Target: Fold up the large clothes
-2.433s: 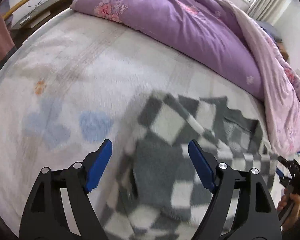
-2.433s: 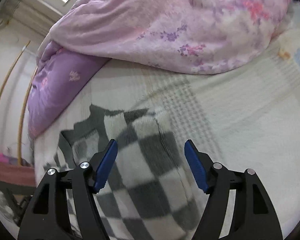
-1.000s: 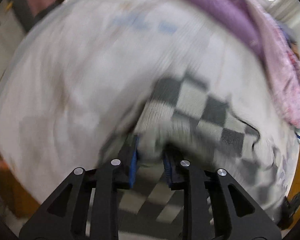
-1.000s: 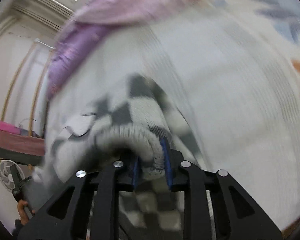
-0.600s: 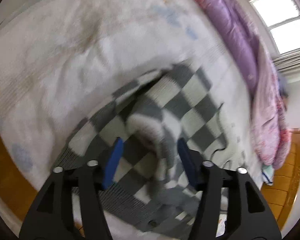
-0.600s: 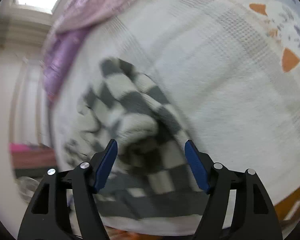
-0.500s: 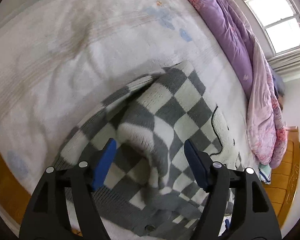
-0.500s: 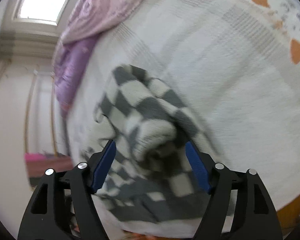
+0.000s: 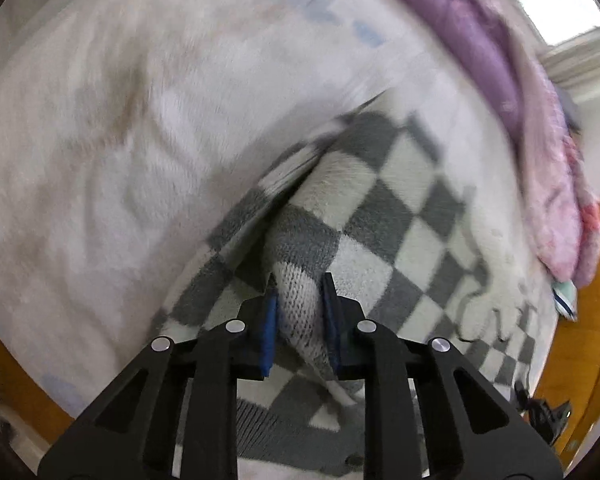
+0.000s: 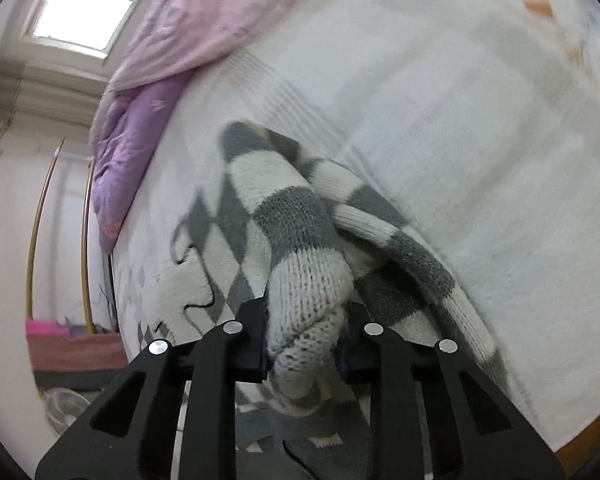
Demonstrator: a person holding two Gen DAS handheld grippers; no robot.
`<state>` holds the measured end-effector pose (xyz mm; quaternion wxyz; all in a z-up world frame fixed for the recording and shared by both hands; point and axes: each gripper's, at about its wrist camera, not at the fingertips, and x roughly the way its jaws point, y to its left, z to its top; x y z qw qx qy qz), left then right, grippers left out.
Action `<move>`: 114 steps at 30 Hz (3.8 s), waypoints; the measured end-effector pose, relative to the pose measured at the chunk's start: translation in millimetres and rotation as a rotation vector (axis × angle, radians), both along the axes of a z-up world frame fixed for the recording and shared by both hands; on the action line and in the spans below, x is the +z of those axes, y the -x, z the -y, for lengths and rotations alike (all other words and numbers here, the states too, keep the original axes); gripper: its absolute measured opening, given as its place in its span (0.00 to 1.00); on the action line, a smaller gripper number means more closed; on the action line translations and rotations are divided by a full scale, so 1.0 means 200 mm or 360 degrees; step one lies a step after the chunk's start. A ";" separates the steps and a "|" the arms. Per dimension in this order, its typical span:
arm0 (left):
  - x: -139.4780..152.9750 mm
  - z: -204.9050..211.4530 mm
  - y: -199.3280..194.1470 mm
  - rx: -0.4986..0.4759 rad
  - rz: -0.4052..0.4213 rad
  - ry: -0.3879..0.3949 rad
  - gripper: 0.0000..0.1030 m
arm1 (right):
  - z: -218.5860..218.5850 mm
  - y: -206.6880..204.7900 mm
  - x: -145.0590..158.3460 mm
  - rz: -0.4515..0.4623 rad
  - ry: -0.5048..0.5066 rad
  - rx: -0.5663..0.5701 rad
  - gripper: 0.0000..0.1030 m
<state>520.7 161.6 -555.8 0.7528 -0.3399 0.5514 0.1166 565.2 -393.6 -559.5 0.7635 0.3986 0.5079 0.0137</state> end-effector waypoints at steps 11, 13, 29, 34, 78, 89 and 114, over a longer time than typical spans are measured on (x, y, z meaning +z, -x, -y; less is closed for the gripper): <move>0.01 -0.02 0.29 -0.0273 -0.0107 -0.0195 0.19 | -0.11 0.36 -0.03 -0.0152 0.0352 -0.0002 0.19; -0.10 0.00 0.35 -0.0235 -0.0165 -0.0206 0.19 | -0.13 0.40 -0.13 -0.0223 0.0441 0.0013 0.20; -0.10 -0.11 0.45 -0.0164 0.0092 -0.0142 0.67 | -0.17 0.35 -0.05 -0.0268 0.0842 0.0051 0.50; -0.17 -0.24 0.53 -0.0015 0.0004 -0.0202 0.72 | -0.57 0.01 0.04 0.0105 0.0760 0.0415 0.24; -0.18 -0.07 0.58 -0.0116 0.0030 0.0159 0.19 | -1.29 0.32 -0.36 -0.0050 0.0441 0.0916 0.14; 0.11 0.07 0.52 -0.0226 0.0126 0.0222 0.19 | -1.65 0.59 0.01 0.0588 0.0389 0.1455 0.57; 0.38 0.50 0.33 -0.0370 0.0365 0.0197 0.31 | -1.43 0.33 0.05 0.0471 0.0131 0.0949 0.16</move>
